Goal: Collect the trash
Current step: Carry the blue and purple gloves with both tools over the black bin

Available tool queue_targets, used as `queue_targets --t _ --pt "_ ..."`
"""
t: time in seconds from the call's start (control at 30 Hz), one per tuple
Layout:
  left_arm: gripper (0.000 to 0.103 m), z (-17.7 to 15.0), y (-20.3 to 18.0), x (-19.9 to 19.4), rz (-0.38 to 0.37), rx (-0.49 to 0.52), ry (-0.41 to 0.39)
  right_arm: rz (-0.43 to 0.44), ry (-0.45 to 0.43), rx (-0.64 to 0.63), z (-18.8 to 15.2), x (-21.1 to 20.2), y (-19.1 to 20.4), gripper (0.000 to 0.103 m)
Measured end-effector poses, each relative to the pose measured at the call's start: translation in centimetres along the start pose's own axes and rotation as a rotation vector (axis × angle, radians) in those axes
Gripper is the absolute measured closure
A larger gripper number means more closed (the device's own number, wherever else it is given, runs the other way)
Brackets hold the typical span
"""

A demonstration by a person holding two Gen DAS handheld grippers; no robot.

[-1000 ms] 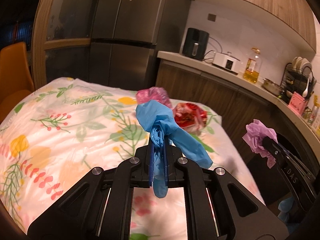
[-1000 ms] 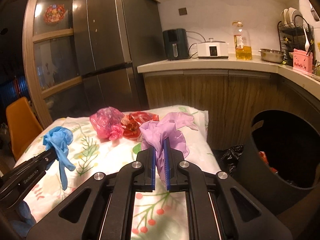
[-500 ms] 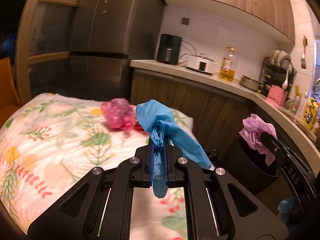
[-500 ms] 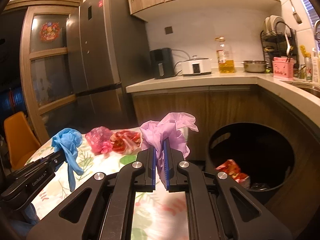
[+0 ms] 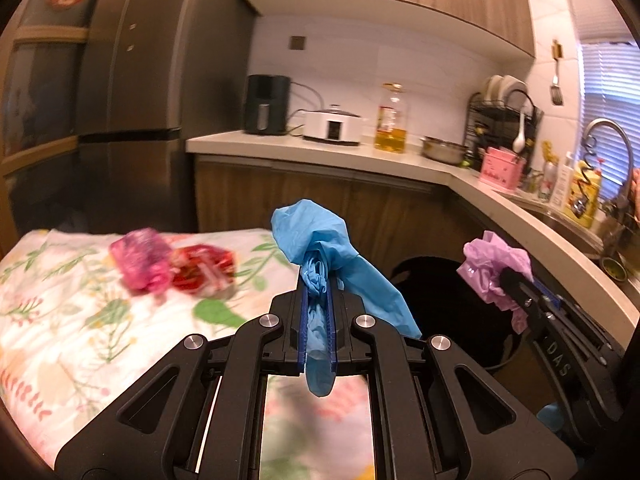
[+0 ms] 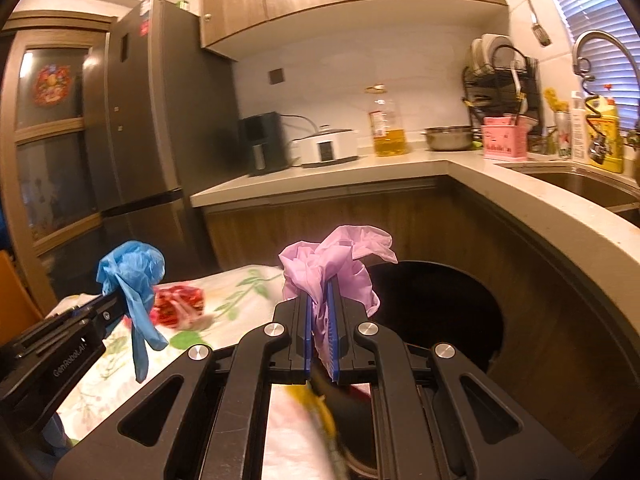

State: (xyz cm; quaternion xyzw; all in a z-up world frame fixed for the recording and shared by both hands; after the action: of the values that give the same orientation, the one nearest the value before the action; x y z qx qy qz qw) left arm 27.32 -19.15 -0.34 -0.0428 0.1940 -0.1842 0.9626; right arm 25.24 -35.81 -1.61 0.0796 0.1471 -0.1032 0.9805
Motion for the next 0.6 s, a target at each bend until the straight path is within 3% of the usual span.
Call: queue_targets --t 0.6 --pt "0.096 0.2 -7.1 7.0 -0.128 0.066 0.043 -0.121 0.011 0.044 0.2 2.8 -6.1 0.095"
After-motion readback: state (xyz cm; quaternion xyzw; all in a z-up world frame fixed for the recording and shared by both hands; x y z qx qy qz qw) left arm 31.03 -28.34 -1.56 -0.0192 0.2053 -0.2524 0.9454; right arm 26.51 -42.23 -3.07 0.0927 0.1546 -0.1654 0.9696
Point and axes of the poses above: each gripper's, at about its wrist camera, not at the fingertips, and x roughly the way its jaws point, y to its left, z to its top, the point moved 7 cm from there along x, roughly the way its jaws point, and after that the axes turned 8 degrees about -z, right-handed, at the moved point
